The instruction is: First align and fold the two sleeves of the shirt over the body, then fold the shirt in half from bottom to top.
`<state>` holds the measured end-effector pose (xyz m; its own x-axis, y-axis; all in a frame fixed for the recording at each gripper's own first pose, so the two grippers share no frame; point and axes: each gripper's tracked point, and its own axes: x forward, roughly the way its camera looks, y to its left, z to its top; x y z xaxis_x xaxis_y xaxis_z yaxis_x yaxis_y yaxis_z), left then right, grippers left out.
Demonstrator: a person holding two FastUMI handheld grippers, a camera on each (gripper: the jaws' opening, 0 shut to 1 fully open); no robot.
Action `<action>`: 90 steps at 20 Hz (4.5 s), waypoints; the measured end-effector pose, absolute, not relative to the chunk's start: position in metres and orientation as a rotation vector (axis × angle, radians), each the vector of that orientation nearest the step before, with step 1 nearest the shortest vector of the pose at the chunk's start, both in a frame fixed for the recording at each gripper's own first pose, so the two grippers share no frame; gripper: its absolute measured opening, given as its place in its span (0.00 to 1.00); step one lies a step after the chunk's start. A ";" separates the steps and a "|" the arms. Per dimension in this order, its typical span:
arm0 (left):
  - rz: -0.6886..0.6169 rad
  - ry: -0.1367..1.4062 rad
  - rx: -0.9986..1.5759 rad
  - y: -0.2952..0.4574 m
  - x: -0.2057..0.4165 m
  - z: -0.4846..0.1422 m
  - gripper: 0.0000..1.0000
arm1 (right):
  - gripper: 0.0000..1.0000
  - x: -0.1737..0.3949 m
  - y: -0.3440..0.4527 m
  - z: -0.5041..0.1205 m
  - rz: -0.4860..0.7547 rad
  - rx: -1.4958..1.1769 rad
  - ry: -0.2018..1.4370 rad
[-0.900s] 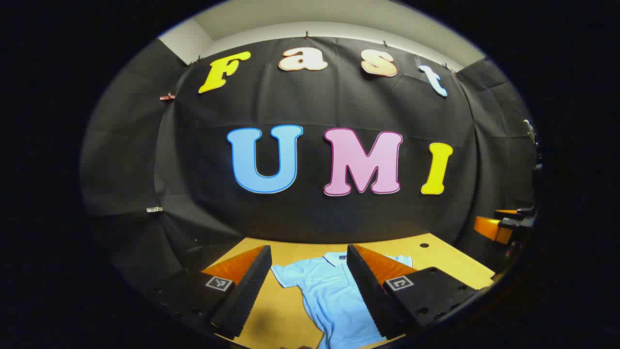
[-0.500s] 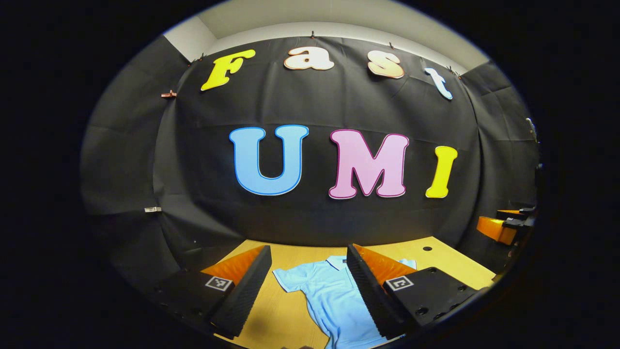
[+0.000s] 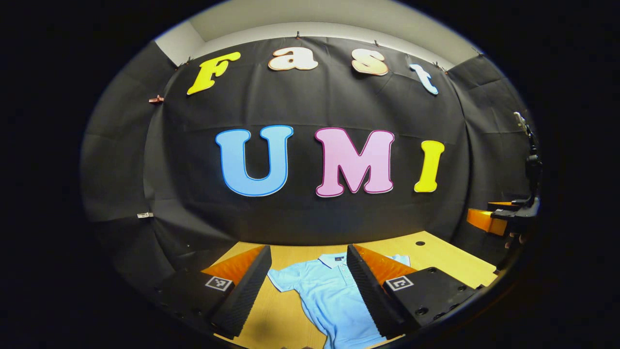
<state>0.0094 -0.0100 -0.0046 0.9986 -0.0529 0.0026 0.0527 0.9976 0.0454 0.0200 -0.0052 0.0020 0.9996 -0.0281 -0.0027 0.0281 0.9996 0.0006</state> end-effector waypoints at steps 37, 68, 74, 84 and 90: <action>0.167 0.232 0.034 -0.012 0.067 -0.087 0.99 | 0.99 0.316 -0.048 -0.233 0.064 -0.071 0.497; 0.271 0.323 -0.064 0.009 0.081 -0.108 0.98 | 0.06 0.372 -0.010 -0.287 0.153 -0.106 0.603; 0.247 0.318 -0.064 0.003 0.080 -0.110 0.98 | 0.06 0.361 0.054 -0.254 0.280 -0.200 0.535; 0.247 0.334 -0.110 0.027 0.067 -0.119 0.98 | 0.08 0.315 0.170 -0.269 0.434 -0.218 0.581; 0.235 0.349 -0.131 0.051 0.074 -0.138 1.00 | 0.12 0.279 0.209 -0.283 0.503 -0.222 0.617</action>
